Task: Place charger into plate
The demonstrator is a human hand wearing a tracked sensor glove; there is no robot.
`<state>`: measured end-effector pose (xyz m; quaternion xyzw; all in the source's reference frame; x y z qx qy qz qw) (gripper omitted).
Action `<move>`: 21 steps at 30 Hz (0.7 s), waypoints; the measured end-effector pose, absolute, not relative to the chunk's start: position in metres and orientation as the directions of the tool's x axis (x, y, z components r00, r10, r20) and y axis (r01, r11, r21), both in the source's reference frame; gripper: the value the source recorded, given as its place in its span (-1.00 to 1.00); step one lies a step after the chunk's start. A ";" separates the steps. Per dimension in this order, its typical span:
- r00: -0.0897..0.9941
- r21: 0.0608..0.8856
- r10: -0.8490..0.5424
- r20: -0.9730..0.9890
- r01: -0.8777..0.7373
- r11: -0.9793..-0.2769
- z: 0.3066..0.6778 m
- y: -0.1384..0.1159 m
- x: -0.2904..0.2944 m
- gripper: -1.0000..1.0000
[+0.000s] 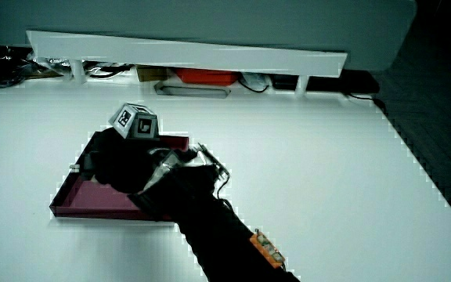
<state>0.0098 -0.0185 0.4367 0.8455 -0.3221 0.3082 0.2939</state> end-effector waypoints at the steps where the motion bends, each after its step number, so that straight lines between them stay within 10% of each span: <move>1: 0.610 0.299 -0.364 0.704 -0.719 -0.627 0.439 -0.020 0.008 0.00; 21: 0.687 0.475 -0.229 0.689 -0.667 -0.574 0.514 -0.017 -0.002 0.00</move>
